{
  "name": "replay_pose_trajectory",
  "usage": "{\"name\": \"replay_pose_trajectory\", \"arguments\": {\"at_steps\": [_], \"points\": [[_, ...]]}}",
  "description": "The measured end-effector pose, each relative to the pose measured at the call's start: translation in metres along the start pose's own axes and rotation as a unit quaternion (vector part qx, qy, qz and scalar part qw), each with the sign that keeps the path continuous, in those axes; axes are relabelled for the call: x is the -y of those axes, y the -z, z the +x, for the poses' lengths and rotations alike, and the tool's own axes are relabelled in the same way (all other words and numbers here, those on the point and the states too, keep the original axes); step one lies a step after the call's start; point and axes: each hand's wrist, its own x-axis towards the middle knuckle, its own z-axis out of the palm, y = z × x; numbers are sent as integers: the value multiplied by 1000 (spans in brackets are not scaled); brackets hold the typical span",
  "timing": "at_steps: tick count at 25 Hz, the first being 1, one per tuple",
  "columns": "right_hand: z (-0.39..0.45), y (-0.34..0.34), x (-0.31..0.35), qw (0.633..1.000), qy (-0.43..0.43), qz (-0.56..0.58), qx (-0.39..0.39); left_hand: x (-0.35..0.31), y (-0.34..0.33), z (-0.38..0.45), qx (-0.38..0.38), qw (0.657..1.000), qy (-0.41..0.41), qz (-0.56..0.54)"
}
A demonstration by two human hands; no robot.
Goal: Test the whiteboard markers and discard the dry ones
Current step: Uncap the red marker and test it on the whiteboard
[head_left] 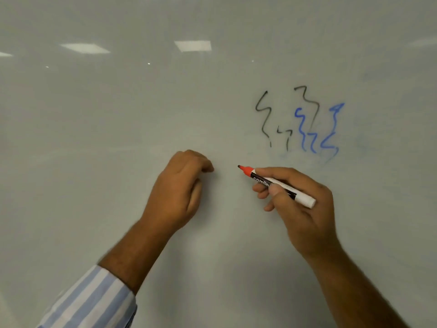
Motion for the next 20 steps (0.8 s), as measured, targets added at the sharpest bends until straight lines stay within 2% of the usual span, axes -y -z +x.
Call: {"name": "replay_pose_trajectory", "arguments": {"at_steps": [4,6,8,10,12,15,18,20], "points": [[28,0,6,993,67,-80,-47,8,19,57,-114,988,-62,78],[37,0,8,988,107,-98,-48,16,25,83,-151,981,-67,97],[49,-2,6,970,168,-170,-37,22,27,102,-170,978,-49,109],[62,-12,2,939,227,-256,-40,25,22,107,-179,975,-34,129],[72,-23,-5,918,264,-292,-37,26,18,105,-178,972,-38,147],[71,-39,-9,913,280,-296,2,28,18,103,-162,969,-37,182],[68,-37,-10,914,274,-295,-42,28,15,102,-147,962,-30,228],[60,-33,-8,916,249,-312,-28,28,14,101,-149,957,-28,248]]}}
